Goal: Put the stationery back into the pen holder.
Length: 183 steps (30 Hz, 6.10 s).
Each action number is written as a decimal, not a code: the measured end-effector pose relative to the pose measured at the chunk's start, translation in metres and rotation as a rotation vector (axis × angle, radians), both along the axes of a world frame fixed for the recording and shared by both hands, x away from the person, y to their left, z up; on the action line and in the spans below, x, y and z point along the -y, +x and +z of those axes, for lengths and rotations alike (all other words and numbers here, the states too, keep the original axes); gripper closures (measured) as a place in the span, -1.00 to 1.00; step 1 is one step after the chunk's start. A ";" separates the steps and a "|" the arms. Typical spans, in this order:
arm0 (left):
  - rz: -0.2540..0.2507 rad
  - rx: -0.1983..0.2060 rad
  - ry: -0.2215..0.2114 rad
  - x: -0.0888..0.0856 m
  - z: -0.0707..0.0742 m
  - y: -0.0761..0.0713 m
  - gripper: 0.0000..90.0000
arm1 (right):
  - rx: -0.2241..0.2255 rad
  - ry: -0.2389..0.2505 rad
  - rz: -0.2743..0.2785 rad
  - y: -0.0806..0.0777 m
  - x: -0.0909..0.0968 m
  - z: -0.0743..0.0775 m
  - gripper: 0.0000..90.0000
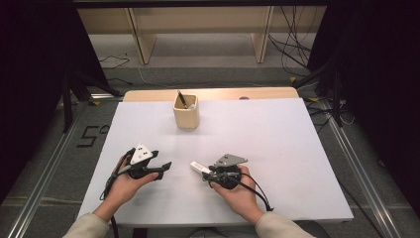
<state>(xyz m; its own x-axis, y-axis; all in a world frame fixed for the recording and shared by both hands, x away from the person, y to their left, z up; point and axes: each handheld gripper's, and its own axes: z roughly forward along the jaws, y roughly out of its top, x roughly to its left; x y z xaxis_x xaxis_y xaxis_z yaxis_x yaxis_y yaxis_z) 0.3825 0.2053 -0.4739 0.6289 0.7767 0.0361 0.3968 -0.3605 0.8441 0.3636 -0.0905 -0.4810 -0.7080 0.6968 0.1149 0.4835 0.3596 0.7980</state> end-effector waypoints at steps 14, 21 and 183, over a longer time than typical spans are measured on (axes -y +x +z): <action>-0.047 0.009 0.013 0.003 0.000 -0.002 -0.27 | 0.006 0.024 0.016 0.000 0.003 0.008 0.46; -0.230 0.006 0.045 0.017 -0.001 -0.008 -0.28 | -0.007 0.025 0.060 -0.002 0.004 0.010 0.46; -0.048 -0.006 -0.129 0.035 0.016 0.017 0.48 | 0.040 -0.047 0.018 -0.005 0.095 0.007 -0.30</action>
